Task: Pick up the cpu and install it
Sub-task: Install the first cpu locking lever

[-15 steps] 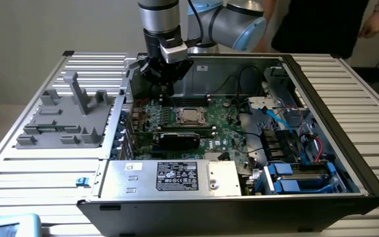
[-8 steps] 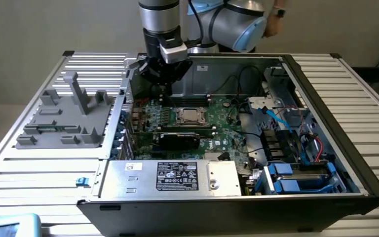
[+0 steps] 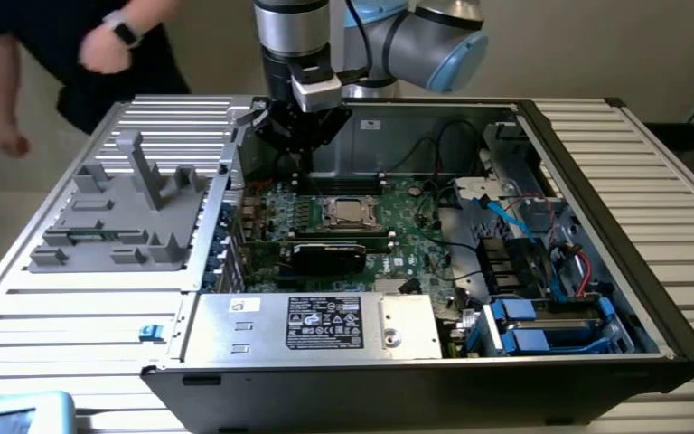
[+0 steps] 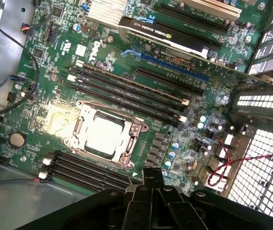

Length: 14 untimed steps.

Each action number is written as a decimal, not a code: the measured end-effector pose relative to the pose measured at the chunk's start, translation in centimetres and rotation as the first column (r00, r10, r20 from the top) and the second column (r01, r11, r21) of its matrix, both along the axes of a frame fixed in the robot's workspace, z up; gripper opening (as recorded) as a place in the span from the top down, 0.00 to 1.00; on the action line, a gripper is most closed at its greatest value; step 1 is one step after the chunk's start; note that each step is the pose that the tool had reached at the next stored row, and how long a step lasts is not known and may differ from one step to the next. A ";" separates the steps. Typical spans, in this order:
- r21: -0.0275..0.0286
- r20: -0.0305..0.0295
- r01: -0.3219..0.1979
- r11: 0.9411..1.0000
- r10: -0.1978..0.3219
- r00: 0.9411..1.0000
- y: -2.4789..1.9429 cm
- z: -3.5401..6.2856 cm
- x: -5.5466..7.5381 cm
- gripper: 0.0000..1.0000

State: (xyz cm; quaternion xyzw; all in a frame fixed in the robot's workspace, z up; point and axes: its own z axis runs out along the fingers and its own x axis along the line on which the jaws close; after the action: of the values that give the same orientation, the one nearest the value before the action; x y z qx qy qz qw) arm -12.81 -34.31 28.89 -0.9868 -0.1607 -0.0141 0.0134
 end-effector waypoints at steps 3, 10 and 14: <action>0.000 -0.010 0.005 1.000 -0.005 1.000 -0.01 0.01 0.0 0.89; 0.010 -0.024 0.011 1.000 -0.010 1.000 0.01 -0.04 -0.3 0.89; 0.031 -0.026 0.018 0.999 -0.017 1.000 0.02 -0.21 -0.4 0.89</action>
State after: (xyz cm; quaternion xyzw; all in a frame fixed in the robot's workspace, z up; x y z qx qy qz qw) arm -13.24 -34.29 28.67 -0.9880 -0.1515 -0.0042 0.0307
